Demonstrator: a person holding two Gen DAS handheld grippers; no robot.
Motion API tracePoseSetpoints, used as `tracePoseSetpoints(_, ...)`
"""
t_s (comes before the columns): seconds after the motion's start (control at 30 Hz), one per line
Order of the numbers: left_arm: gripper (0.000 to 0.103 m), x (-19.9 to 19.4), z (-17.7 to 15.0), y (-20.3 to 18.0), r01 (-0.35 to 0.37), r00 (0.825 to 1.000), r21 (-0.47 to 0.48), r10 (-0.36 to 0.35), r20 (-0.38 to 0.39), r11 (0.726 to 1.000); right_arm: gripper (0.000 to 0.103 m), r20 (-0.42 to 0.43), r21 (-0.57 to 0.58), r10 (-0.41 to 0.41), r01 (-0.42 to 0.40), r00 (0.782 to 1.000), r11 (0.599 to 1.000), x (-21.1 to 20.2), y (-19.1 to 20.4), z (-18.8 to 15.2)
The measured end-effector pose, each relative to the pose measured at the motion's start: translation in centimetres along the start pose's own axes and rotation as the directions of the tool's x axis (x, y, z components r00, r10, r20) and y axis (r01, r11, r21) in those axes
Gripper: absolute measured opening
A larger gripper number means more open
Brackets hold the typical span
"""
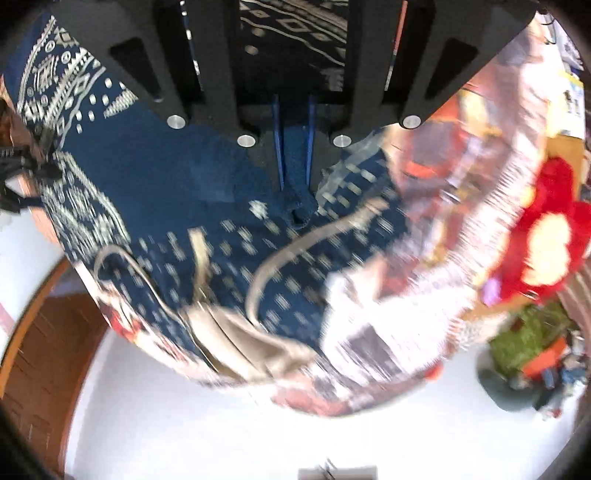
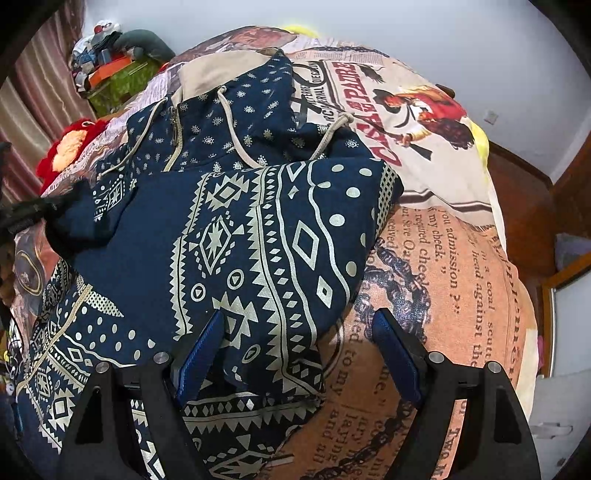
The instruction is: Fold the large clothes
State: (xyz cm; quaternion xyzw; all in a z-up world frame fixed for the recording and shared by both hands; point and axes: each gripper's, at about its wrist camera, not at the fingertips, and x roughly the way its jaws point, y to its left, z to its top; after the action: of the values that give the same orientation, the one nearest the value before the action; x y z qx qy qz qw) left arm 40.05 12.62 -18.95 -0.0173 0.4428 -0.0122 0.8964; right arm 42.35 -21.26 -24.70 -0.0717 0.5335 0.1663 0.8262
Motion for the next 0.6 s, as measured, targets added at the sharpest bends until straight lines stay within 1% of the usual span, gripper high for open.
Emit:
tracePoseSetpoints(0.07, 0.011, 0.1, 0.8, 1.7, -0.047, 0.999, -0.019, 0.047, 0.016, 0.999, 0.081, 0.001, 0.0, -0.001, 0.001, 1.0, 1.0, 0.0, 0.0, 0.0)
tracePoseSetpoints(0.13, 0.011, 0.8, 1.0, 2.9, -0.079, 0.997, -0.041, 0.079, 0.003, 0.996, 0.081, 0.004, 0.002, -0.004, 0.004, 1.0, 1.0, 0.0, 0.0, 0.0)
tracePoseSetpoints(0.17, 0.011, 1.4, 0.7, 3.7, -0.099, 0.995, -0.057, 0.099, -0.013, 0.993, 0.081, 0.004, 0.004, -0.005, 0.005, 1.0, 1.0, 0.1, -0.1, 0.1)
tracePoseSetpoints(0.27, 0.011, 3.9, -0.9, 5.7, -0.152, 0.984, -0.097, 0.142, -0.104, 0.984, 0.081, -0.004, 0.006, -0.007, 0.007, 1.0, 1.0, 0.4, -0.1, 0.1)
tracePoseSetpoints(0.33, 0.013, 5.5, -2.5, 7.4, -0.155, 0.977, -0.146, 0.13, -0.169, 0.977, 0.082, -0.007, 0.002, -0.01, 0.01, 1.0, 1.0, 0.6, 0.0, 0.2)
tracePoseSetpoints(0.37, 0.017, 5.5, -3.1, 7.9, -0.146, 0.977, -0.165, 0.116, -0.178, 0.975, 0.082, -0.007, -0.003, -0.014, 0.014, 1.0, 1.0, 0.6, 0.1, 0.2)
tracePoseSetpoints(0.47, 0.021, 4.8, -4.1, 8.6, -0.146, 0.978, -0.174, 0.115, -0.173, 0.974, 0.082, -0.01, -0.016, -0.024, 0.024, 1.0, 1.0, 0.7, 0.3, 0.2)
tracePoseSetpoints(0.6, 0.021, 2.8, -4.1, 9.5, -0.2, 0.972, -0.131, 0.18, -0.153, 0.971, 0.082, -0.014, -0.023, -0.033, 0.032, 0.999, 0.999, 0.8, 0.4, 0.3)
